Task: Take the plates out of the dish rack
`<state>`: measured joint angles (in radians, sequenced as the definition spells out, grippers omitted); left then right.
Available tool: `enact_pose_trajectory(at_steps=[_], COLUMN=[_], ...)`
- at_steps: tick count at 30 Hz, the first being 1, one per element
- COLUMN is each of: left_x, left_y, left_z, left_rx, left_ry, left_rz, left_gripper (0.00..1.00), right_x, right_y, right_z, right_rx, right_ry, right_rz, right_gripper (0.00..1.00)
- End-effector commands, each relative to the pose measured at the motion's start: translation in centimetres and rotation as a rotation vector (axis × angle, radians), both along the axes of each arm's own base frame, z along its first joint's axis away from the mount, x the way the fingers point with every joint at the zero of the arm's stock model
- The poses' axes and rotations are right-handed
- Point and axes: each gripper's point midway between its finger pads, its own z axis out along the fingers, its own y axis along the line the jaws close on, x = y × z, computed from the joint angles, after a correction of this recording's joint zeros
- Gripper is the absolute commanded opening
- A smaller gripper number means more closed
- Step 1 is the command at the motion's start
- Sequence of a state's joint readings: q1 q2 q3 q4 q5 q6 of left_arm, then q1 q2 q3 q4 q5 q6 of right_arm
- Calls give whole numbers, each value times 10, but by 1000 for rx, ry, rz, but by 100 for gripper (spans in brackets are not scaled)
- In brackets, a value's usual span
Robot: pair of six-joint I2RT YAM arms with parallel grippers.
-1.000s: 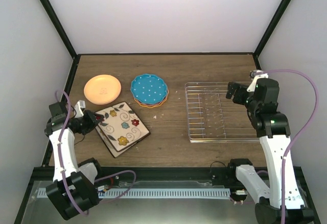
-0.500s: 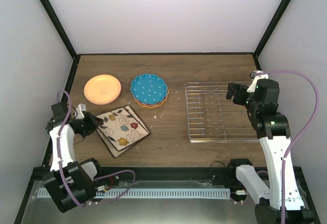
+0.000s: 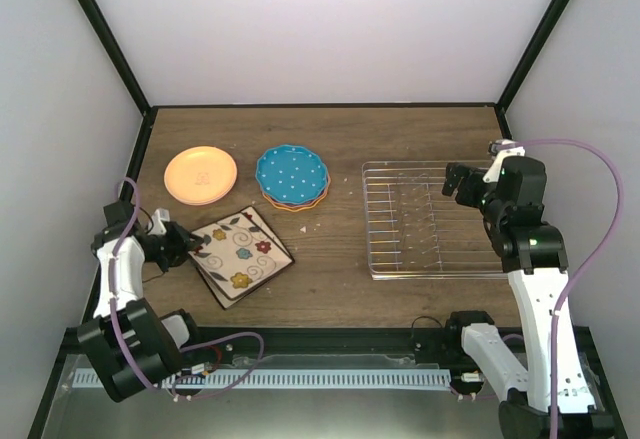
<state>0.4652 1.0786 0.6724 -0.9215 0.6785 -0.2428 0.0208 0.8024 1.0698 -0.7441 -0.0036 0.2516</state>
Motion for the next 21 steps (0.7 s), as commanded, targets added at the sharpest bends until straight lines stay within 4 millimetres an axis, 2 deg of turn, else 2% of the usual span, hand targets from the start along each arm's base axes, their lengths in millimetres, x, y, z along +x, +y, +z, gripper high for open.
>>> enact_pose_trajectory(at_steps=[1, 4, 10, 16, 21], left_x=[7, 11, 13, 17, 23], left_y=[1, 3, 8, 13, 19], left_z=[4, 1, -5, -12, -16], left_rx=[-23, -23, -6, 8, 31], left_ry=[-2, 12, 42, 59, 64], left_rz=[-5, -10, -9, -6, -6], left_gripper=[27, 34, 38, 51, 52], right_x=[1, 1, 0, -1, -1], right_y=[-2, -2, -2, -2, -2], right_z=[0, 0, 1, 1, 2], right_rx=[4, 6, 9, 18, 22], right_ry=[-10, -12, -17, -20, -23], right_rz=[-11, -11, -15, -18, -19], right_gripper=[100, 100, 100, 100, 100])
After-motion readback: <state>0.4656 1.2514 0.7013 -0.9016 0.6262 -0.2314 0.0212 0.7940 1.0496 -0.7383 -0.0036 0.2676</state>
